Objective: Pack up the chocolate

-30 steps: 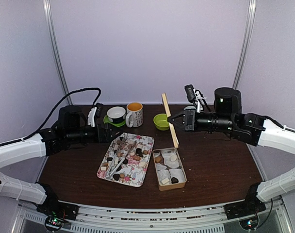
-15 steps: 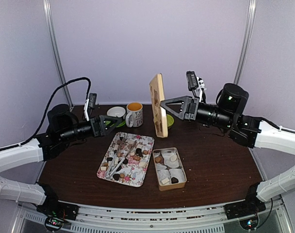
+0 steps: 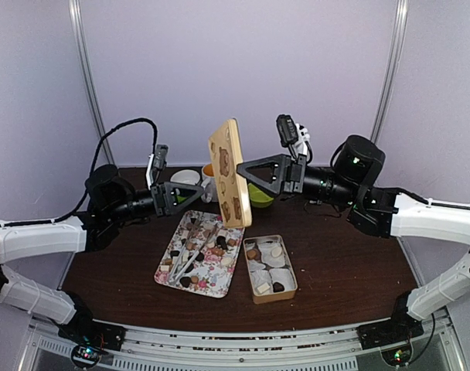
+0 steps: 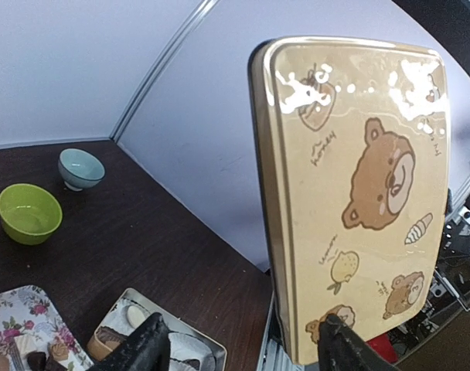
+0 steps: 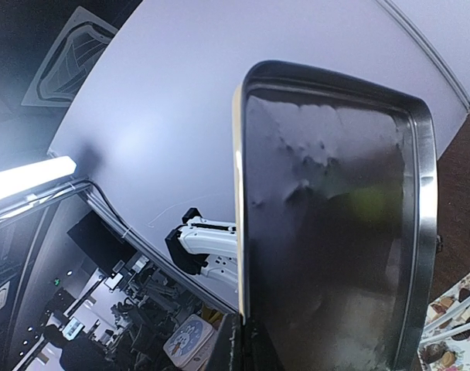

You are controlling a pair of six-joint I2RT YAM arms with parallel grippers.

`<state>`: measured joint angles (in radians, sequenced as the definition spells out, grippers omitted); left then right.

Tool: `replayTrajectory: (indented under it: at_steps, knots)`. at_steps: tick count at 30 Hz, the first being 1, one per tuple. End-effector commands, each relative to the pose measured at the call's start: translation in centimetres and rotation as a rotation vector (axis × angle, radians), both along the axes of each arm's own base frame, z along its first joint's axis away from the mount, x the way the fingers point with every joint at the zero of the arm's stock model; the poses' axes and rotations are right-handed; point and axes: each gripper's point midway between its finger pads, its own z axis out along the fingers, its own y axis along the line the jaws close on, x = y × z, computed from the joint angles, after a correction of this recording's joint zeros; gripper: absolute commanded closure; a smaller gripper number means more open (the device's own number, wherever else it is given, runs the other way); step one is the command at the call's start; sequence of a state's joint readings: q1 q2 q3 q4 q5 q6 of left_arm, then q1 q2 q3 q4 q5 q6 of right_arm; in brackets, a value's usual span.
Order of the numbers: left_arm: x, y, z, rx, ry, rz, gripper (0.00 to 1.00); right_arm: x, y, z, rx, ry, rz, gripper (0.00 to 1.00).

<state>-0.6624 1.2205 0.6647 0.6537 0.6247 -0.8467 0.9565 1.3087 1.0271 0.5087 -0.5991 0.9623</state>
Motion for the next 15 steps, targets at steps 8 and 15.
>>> replayTrajectory:
  at_steps: [8, 15]
  knots:
    - [-3.3, -0.7, 5.0, -0.216, -0.117, -0.202, 0.24, -1.5, 1.0, 3.4, 0.131, -0.022, 0.089, 1.0]
    - [-3.2, -1.5, 4.2, -0.185, -0.091, -0.224, 0.27, -1.5, 1.4, 3.5, 0.173, -0.004, 0.118, 1.0]
